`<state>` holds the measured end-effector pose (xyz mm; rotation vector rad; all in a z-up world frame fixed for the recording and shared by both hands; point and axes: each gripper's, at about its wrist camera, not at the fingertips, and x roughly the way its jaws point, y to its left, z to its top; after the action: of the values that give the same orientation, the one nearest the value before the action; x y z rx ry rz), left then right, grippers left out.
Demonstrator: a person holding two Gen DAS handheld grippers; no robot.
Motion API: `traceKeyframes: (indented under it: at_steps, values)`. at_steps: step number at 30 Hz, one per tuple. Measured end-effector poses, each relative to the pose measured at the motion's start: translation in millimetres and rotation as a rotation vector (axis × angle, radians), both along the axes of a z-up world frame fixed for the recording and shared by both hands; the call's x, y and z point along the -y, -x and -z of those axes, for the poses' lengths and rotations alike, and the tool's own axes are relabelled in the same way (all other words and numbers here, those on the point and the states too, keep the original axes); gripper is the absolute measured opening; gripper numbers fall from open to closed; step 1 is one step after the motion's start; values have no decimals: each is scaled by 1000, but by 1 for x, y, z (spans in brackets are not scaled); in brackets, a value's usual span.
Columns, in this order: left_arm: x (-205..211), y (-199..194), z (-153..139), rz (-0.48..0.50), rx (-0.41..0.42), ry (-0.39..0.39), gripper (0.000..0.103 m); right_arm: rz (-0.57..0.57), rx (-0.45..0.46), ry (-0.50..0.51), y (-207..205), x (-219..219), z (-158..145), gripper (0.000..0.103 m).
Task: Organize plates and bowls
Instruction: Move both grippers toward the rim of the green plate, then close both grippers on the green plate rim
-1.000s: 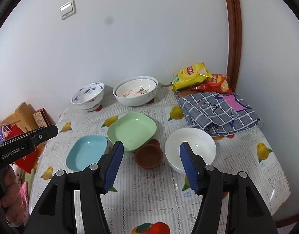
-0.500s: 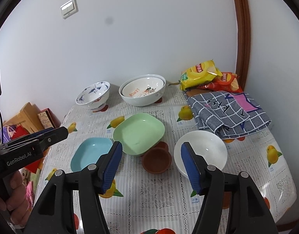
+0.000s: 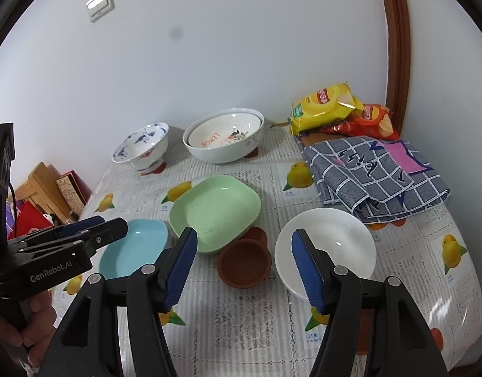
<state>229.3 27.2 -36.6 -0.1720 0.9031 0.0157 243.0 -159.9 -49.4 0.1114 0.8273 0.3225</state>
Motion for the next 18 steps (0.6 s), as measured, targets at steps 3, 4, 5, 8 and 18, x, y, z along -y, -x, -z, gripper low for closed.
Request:
traceKeyframes:
  at_steps: [3,4,5,8,18]
  values:
    - [-3,-11,9,-6,-18,5,43,3,-11,-2,-13,-1,8,62]
    - [-5,-16,13,-8,-27,5,43,2,-10,-2,-16,-1,10,62]
    - [-6,-19,15,-8,-31,5,43,0,-7,2,-21,-3,12,62]
    - [-8,-30,23,-8,-44,-4,43,-3,-1,13,-33,-7,17,62]
    - [-23,-68,34,-41,-46,-8,43,-38,25,46,-85,-25,19,60]
